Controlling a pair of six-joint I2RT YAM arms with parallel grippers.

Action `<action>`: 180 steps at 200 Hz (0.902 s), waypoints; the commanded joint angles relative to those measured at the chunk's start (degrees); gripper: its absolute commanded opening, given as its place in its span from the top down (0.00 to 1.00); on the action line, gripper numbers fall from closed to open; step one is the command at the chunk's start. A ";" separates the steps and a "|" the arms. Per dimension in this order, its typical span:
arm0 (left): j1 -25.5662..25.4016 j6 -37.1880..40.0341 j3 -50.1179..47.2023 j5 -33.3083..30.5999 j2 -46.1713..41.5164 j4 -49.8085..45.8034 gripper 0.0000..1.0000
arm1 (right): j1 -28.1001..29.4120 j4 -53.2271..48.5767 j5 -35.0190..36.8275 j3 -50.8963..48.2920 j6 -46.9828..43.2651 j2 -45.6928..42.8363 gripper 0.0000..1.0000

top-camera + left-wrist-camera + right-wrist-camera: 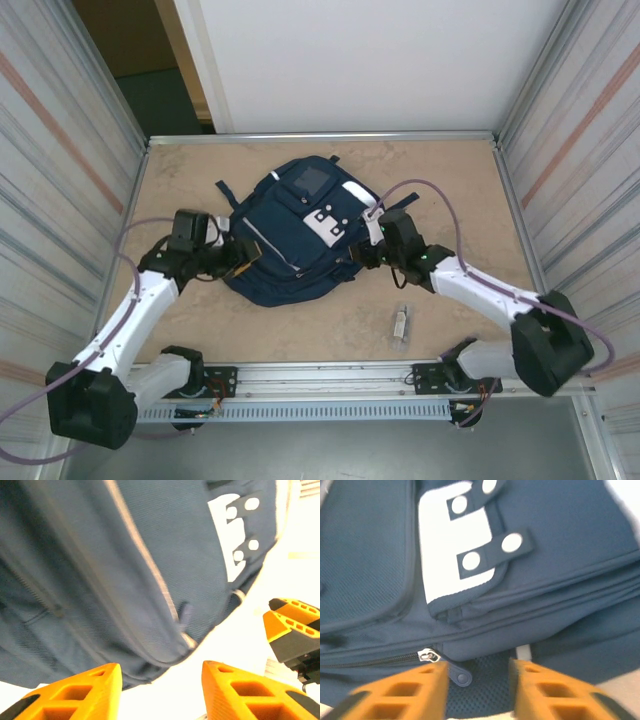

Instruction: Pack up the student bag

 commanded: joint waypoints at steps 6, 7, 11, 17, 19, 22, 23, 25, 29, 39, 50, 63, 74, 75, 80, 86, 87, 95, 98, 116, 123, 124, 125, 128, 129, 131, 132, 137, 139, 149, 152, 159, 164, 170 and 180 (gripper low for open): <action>-1.40 5.14 5.76 -4.49 1.55 -7.59 0.51 | 0.61 -5.40 8.48 2.77 -5.99 -5.95 0.01; -1.47 5.00 5.75 -4.64 1.65 -7.51 0.50 | 0.63 -5.53 8.68 2.90 -6.10 -6.14 0.01; -1.59 4.49 5.63 -5.05 2.15 -6.75 0.49 | 0.70 -6.06 9.61 3.28 -6.36 -6.75 0.01; -1.84 3.58 5.38 -5.47 3.11 -5.76 0.49 | 0.81 -6.52 11.40 3.58 -6.35 -7.81 0.01; -1.87 3.18 5.33 -5.48 3.48 -5.35 0.49 | 0.81 -6.49 12.15 3.56 -6.24 -8.18 0.01; -1.95 2.70 5.31 -5.45 4.08 -4.73 0.48 | 0.89 -6.27 13.16 3.56 -5.89 -8.70 0.01; -1.96 2.55 5.27 -5.42 4.32 -4.54 0.48 | 0.90 -6.19 13.65 3.51 -5.79 -8.88 0.01; -2.04 2.27 5.26 -5.34 4.72 -4.23 0.48 | 0.79 -5.84 14.51 3.43 -5.42 -9.23 0.01; -2.14 1.69 5.28 -5.32 5.59 -3.66 0.47 | 0.77 -5.28 16.22 3.11 -4.54 -9.88 0.01; -2.68 0.44 5.25 -5.55 7.56 -1.88 0.44 | 0.23 -3.66 19.41 2.34 -0.77 -11.37 0.01; -3.34 -1.27 4.98 -6.13 9.53 0.56 0.43 | -0.54 -7.10 20.74 3.21 6.62 -12.34 0.01; -3.93 -2.69 5.08 -6.46 12.06 3.04 0.42 | -2.07 -11.87 16.73 5.36 11.68 -12.64 0.01; -4.18 -3.17 6.03 -7.66 14.01 2.96 0.42 | -3.34 -13.01 6.61 5.99 9.64 -12.28 0.01; -4.22 -3.15 6.07 -7.76 14.12 2.90 0.42 | -3.37 -13.03 5.85 6.00 9.45 -12.21 0.01; -4.32 -3.20 6.50 -8.50 14.82 2.57 0.41 | -3.42 -13.04 3.06 6.14 8.69 -11.89 0.01; -4.41 -3.34 6.78 -9.73 15.24 2.18 0.41 | -3.20 -13.42 1.12 6.45 8.24 -11.48 0.01; -4.42 -3.46 6.75 -9.85 15.26 2.16 0.41 | -3.21 -13.49 0.83 6.45 8.18 -11.37 0.01; -4.81 -3.86 6.49 -11.88 15.37 2.31 0.40 | -2.73 -14.06 -0.86 6.76 7.68 -10.77 0.01; -4.93 -4.20 6.34 -12.46 15.45 2.48 0.40 | -2.43 -14.37 -1.48 6.96 7.46 -10.55 0.01; -5.14 -4.89 5.53 -13.55 16.52 3.82 0.39 | -0.20 -14.47 -3.72 6.39 5.32 -10.03 0.00; -5.23 -4.97 5.66 -13.58 17.34 3.60 0.39 | 1.02 -13.52 -3.87 5.67 3.91 -9.87 0.01; -5.27 -4.97 5.66 -13.58 17.41 3.62 0.39 | 1.22 -13.37 -3.91 5.53 3.69 -9.86 0.01; -5.29 -4.98 5.66 -13.62 17.45 3.63 0.39 | 1.41 -13.21 -3.93 5.42 3.44 -9.81 0.01; -5.43 -5.00 5.66 -13.85 17.79 3.70 0.39 | 1.89 -12.79 -3.80 5.16 2.81 -9.70 0.02; -5.46 -4.99 5.66 -13.93 17.86 3.71 0.39 | 2.10 -12.61 -3.79 5.06 2.61 -9.65 0.03; -5.64 -4.98 5.66 -14.10 18.02 3.79 0.39 | 2.45 -12.39 -3.78 4.91 2.21 -9.56 0.03; -5.69 -4.98 5.66 -14.19 18.15 3.84 0.39 | 2.56 -12.28 -3.73 4.85 2.00 -9.48 0.04; -6.06 -5.10 5.62 -14.86 18.48 3.94 0.39 | 3.30 -12.07 -3.79 4.83 0.87 -9.15 0.05; -6.14 -5.25 5.61 -15.17 18.66 4.02 0.39 | 3.76 -12.05 -3.82 4.90 0.57 -8.95 0.05; -6.67 -5.63 5.54 -16.17 19.62 4.96 0.39 | 5.49 -12.55 -3.94 5.44 -1.31 -7.96 0.05; -6.81 -5.74 5.56 -16.30 19.93 5.17 0.39 | 5.91 -12.74 -3.99 5.66 -1.74 -7.63 0.04; -6.89 -6.17 5.91 -16.18 20.77 5.41 0.39 | 6.89 -12.89 -4.41 5.88 -2.90 -6.73 0.04; -6.90 -6.34 6.24 -16.08 21.23 5.51 0.39 | 7.34 -12.72 -4.88 5.94 -3.55 -6.09 0.04; -7.11 -6.38 6.51 -16.04 21.71 5.55 0.39 | 7.81 -12.21 -5.41 5.97 -4.11 -5.35 0.04; -7.53 -6.70 6.65 -17.01 21.72 5.39 0.39 | 7.99 -11.49 -7.34 6.00 -4.97 -4.01 0.04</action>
